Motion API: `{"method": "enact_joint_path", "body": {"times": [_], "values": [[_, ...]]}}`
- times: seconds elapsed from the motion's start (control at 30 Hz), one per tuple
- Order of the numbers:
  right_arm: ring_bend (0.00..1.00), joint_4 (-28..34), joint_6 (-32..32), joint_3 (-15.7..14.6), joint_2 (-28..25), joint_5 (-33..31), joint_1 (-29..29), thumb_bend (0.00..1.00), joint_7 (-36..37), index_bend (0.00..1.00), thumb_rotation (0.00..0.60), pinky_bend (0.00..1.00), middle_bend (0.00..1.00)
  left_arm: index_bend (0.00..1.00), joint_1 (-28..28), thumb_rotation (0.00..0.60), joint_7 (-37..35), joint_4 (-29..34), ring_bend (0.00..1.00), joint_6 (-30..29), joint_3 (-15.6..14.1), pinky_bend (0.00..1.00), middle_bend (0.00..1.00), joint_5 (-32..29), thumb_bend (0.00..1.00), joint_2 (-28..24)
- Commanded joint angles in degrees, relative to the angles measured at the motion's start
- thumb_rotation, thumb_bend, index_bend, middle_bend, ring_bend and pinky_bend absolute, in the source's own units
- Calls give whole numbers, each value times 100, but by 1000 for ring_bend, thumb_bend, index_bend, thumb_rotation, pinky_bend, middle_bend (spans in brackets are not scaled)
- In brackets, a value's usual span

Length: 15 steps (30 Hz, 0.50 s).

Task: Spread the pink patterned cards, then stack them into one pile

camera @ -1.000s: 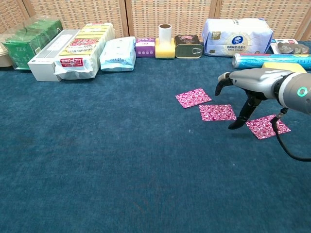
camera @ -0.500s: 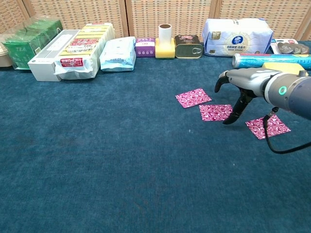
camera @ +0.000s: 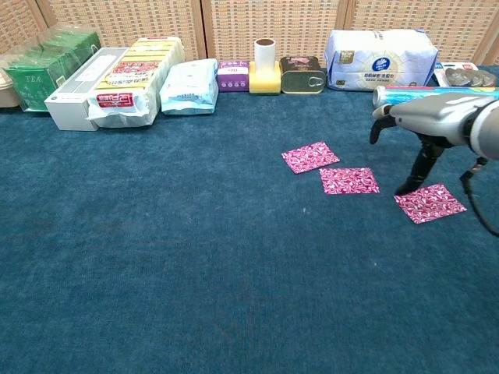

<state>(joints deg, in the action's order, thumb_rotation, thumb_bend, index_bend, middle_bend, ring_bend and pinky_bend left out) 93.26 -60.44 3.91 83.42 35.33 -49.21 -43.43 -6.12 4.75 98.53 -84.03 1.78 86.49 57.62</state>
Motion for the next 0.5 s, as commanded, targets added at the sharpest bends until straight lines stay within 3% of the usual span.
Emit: {"method": "enact_joint_path", "body": {"times": [0.03,0.27,0.5], "values": [[0,121,128,-227,-255,353,91,28,8,213,517,82,1,0,6,600,9,3,0,-9,0,78,0,-3,94,6],[0,19,196,-665,-451,1011,265,35,-52,216,519,82,0,0,-6,600,92,18,0,17,-10,78,0,4,94,30],[0,-285,226,-790,-364,1271,395,33,-26,223,516,85,0,0,-2,600,118,26,0,12,-6,77,0,-11,94,40]]}}
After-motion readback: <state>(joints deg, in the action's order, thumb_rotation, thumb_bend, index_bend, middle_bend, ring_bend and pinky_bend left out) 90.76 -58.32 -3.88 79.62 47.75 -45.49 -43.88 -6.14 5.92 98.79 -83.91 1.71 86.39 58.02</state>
